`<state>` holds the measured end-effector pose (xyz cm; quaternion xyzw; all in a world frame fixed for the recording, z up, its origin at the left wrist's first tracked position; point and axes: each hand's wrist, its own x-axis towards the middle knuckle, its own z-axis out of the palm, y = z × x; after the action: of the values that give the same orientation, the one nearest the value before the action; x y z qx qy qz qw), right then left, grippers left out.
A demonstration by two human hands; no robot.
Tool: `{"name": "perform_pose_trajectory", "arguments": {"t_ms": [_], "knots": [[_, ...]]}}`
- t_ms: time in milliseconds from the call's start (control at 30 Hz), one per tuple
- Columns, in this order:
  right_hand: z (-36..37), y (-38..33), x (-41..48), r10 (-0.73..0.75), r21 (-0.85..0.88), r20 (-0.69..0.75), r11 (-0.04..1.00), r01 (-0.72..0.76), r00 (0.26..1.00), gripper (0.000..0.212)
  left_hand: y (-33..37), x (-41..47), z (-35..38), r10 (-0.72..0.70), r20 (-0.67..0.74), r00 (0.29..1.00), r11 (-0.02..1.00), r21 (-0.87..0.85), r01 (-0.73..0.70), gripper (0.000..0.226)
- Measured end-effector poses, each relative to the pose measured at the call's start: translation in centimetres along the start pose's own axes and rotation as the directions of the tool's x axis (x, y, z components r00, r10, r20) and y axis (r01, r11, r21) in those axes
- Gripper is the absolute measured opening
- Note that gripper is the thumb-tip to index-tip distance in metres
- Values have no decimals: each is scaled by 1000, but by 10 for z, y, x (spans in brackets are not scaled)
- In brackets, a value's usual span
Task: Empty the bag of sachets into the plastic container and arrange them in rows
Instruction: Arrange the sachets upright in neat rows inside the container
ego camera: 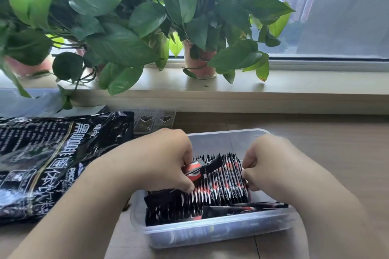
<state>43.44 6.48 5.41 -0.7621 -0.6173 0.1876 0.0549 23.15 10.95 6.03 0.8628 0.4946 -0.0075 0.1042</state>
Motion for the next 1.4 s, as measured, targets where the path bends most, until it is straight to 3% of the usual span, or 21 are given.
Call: {"name": "perform_pose_trajectory", "arguments": {"t_ms": [100, 333, 567, 700, 900, 1067, 1167, 1267, 1333, 1400], "knots": [[-7, -2, -7, -1, -12, 8, 1000, 1, 1000, 17, -1, 2, -2, 12, -32, 999, 999, -40, -14, 36], [-7, 6, -18, -53, 141, -108, 988, 69, 993, 10, 0, 3, 3, -8, -74, 997, 990, -140, -3, 25], [-9, 16, -13, -155, 281, -198, 937, 208, 968, 11, 0, 5, 5, 10, -92, 996, 984, -174, -26, 28], [-2, 13, -9, -252, 243, -178, 925, 291, 951, 18, 1, 5, 5, 33, -112, 993, 981, -187, -54, 28], [3, 12, -6, -254, 211, -163, 935, 285, 953, 23, -1, 5, 4, 80, -162, 984, 970, -215, -115, 26], [2, 15, -5, -318, 240, -177, 904, 354, 932, 21, 2, 4, 2, 147, -274, 950, 902, -357, -242, 24], [2, 12, -6, -312, 497, -121, 802, 330, 942, 20, 4, 4, 1, 173, -356, 918, 835, -442, -329, 25], [0, 4, -9, -296, 765, -98, 588, 263, 950, 23, 7, 5, 2, 172, -449, 877, 774, -489, -402, 21], [2, -2, -10, -307, 842, -74, 491, 224, 949, 31, 10, 6, 3, 167, -496, 852, 730, -519, -444, 17], [4, -7, -10, -318, 859, -66, 464, 216, 946, 35, 11, 6, 4, 159, -522, 838, 727, -513, -457, 17]]}}
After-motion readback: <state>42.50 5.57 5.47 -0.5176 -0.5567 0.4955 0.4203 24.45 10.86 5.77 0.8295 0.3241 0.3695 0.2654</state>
